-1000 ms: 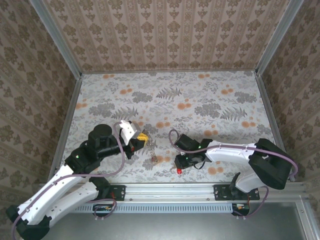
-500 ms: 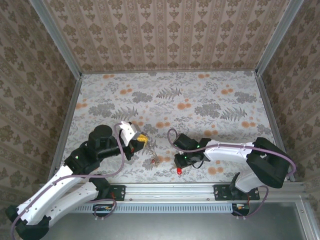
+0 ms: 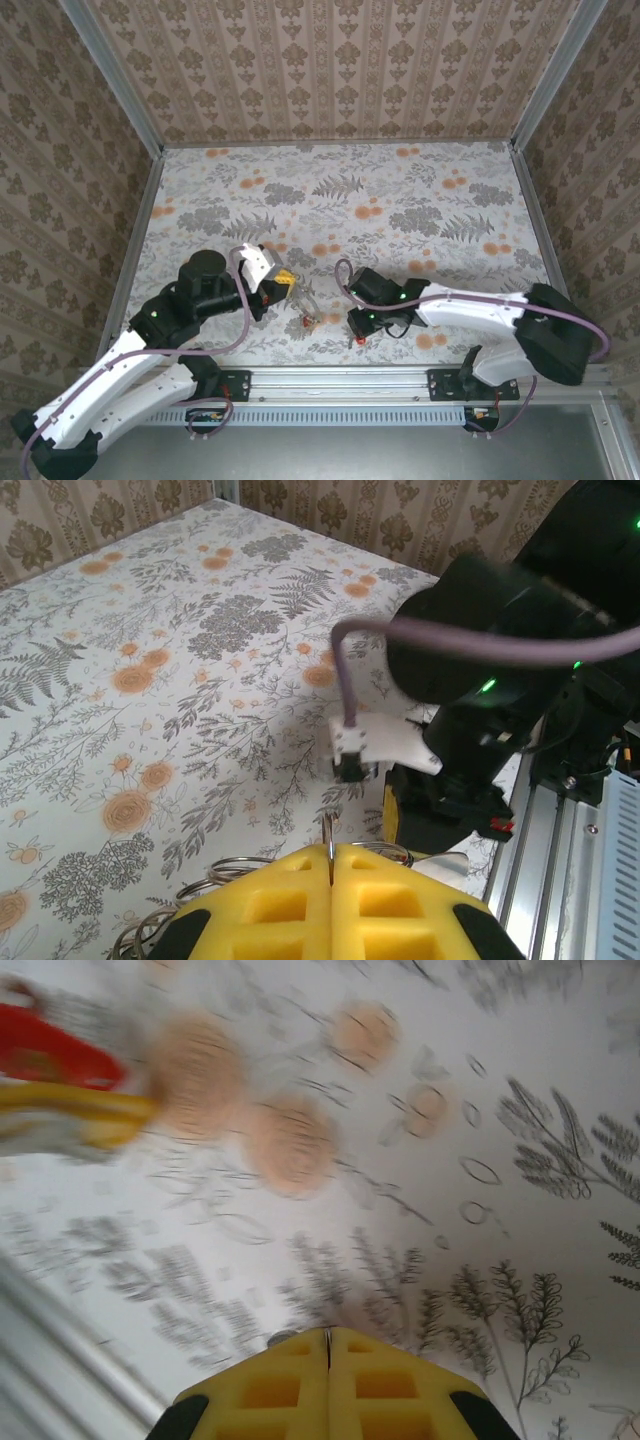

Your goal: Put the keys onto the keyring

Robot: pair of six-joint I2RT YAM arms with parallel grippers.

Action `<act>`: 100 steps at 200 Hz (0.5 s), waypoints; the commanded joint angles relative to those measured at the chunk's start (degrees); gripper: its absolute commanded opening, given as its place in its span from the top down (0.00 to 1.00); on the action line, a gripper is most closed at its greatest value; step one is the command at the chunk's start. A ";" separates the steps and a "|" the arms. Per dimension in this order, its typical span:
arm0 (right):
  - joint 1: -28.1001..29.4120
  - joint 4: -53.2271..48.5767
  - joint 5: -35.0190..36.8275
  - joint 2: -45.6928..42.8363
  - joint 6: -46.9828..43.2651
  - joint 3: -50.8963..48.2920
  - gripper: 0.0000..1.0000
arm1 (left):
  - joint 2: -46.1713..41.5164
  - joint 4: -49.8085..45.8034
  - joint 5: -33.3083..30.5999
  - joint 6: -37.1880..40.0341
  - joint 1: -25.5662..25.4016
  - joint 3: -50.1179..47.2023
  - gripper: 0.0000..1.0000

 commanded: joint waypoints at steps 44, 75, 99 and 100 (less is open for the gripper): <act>2.88 4.54 -3.80 -29.22 -23.20 -1.33 1.00 | 2.22 0.74 5.96 3.92 -0.63 4.12 1.00; 2.90 4.02 -6.19 -32.00 -30.25 1.74 1.00 | 3.98 1.95 7.24 6.06 -1.71 4.68 1.00; 2.87 6.13 -6.21 -29.20 -32.41 4.83 1.00 | 4.96 3.15 9.30 8.63 -3.45 4.84 1.00; 2.92 6.32 -6.17 -29.05 -32.46 4.88 1.00 | 4.99 3.15 9.38 8.68 -3.54 4.81 1.00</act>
